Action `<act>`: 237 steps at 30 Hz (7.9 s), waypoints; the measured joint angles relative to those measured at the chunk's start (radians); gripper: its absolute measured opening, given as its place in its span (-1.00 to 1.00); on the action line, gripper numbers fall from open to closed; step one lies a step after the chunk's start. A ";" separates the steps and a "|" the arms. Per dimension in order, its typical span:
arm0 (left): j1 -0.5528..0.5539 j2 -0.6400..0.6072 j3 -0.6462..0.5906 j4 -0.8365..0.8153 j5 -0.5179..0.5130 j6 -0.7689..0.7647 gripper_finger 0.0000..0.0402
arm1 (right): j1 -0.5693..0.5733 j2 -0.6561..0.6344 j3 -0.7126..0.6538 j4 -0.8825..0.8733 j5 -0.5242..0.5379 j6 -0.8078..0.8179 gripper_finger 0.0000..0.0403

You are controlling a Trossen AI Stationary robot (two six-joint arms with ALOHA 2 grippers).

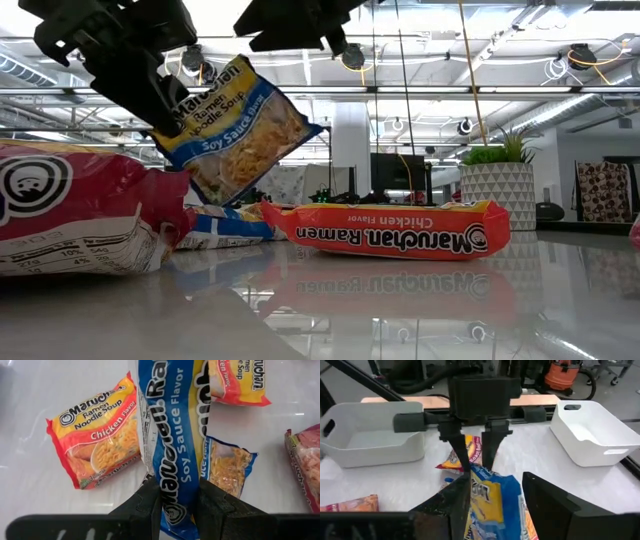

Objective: Sort Maruchan noodles
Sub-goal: Put the middle right blue noodle pack into the black bin, then put the top blue noodle pack into the black bin

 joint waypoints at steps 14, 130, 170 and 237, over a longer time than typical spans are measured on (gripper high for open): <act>0.000 0.000 0.000 0.002 0.000 0.024 -0.54 | -0.033 0.044 -0.002 -0.039 -0.146 -0.034 0.06; -0.289 0.136 0.001 0.864 -0.504 -0.300 0.49 | 1.133 -0.640 -0.025 -1.386 0.299 1.020 -0.75; -0.250 0.230 0.001 1.003 -0.587 -0.291 0.49 | 1.377 -0.641 -0.426 -1.267 0.480 1.463 -0.74; -0.258 0.230 0.001 0.759 -0.536 -0.417 0.49 | 0.042 -0.754 -0.629 -0.135 0.107 -0.170 -0.27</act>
